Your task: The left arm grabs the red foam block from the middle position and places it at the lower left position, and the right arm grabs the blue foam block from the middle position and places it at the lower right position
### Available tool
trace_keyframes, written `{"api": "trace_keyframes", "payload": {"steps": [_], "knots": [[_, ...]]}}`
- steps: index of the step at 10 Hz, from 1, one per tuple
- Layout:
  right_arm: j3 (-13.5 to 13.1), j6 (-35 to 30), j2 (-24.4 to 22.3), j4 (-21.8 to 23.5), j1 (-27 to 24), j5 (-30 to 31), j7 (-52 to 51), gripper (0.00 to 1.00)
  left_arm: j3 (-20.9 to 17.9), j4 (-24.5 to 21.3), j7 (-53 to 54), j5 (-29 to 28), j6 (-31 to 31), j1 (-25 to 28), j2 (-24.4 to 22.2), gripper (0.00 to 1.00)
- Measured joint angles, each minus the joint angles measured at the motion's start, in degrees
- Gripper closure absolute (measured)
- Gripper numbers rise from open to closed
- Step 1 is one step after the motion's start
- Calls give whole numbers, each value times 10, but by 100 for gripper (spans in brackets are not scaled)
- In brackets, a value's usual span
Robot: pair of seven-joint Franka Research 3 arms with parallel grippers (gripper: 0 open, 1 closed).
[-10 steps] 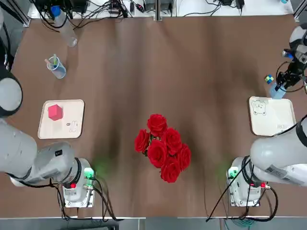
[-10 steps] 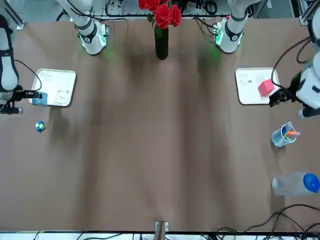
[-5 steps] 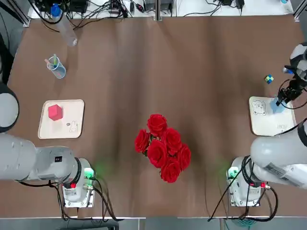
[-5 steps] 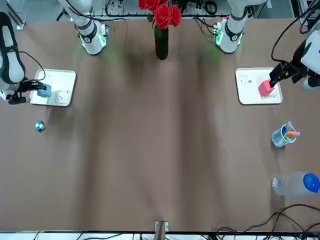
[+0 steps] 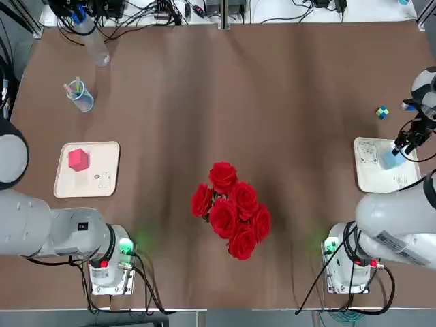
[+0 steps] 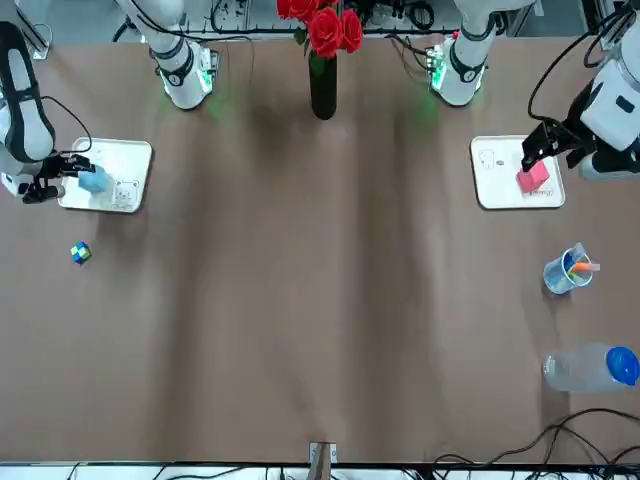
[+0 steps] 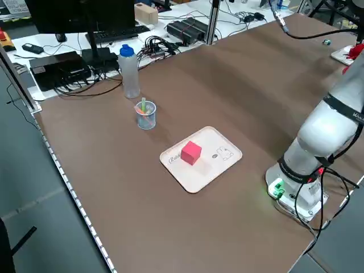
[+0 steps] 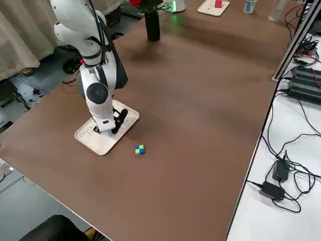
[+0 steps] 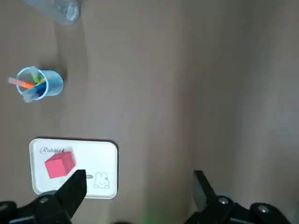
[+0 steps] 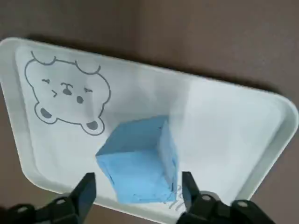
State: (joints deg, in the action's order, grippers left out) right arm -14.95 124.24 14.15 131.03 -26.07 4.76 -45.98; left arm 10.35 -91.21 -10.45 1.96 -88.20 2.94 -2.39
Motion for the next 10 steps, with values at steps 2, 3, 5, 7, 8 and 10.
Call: {"api": "trace_keyframes", "payload": {"steps": [2,3,5,7,8,10], "knots": [[2,-1,-2,-2,0,0,-25,0,-1,0,0,1,4,1,3,0],[7,-17,-8,-17,5,1,-34,0,-2,1,0,1,6,1,3,0],[14,-131,-29,-120,41,2,-37,0,-3,3,0,1,10,2,3,0],[17,-245,-42,-256,90,2,-36,0,0,5,0,1,14,0,3,0],[17,-264,-44,-298,110,2,-31,0,1,5,0,1,15,-1,3,0],[18,-268,-44,-349,171,2,50,0,2,5,0,1,17,0,5,0]]}}
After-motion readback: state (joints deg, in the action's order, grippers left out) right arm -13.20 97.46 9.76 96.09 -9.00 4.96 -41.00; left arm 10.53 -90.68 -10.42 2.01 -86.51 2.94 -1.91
